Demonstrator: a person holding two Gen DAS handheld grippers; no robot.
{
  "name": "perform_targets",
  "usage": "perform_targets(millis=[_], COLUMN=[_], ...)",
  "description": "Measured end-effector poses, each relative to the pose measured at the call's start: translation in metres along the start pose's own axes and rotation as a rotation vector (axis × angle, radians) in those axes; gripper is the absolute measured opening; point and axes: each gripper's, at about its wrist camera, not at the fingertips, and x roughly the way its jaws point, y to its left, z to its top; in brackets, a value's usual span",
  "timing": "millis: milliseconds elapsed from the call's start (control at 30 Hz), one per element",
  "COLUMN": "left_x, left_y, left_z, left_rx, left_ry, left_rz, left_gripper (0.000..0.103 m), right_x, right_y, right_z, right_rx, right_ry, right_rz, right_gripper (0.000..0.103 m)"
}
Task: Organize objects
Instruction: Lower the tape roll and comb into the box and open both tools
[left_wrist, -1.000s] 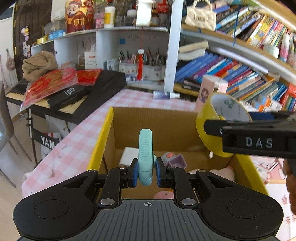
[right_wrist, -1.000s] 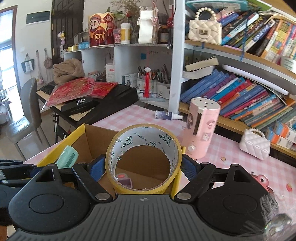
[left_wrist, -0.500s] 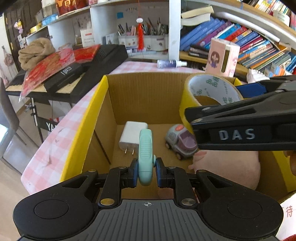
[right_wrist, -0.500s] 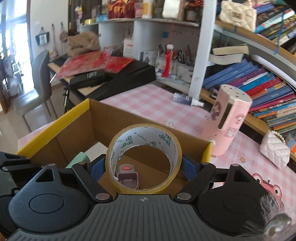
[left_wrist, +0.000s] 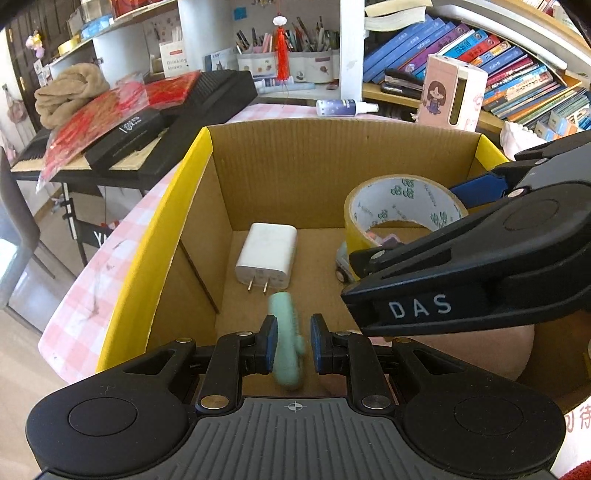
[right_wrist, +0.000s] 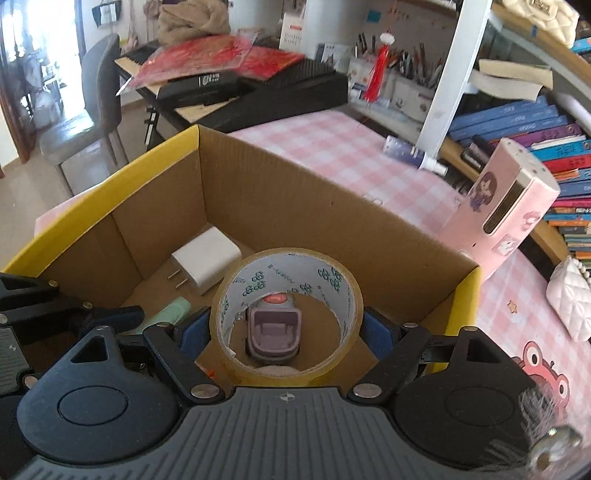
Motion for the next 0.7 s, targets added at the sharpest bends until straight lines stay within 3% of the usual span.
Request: perform_targets(millis=[300,700], left_x=[-0.011,-0.055], left_y=[0.002,0.011], left_z=[0.002,-0.006], left_rx=[-0.011,-0.042], left_ry=[-0.060,-0.207], left_rz=[0.012,0.030], left_gripper=[0.022,0.062], right_x=[0.000,-0.056], right_y=[-0.003,-0.006], right_z=[-0.001,-0.020], right_rx=[0.026,0.116], right_ry=[0.004,-0.201], right_rz=[0.005,-0.062], right_gripper=[0.084,0.087])
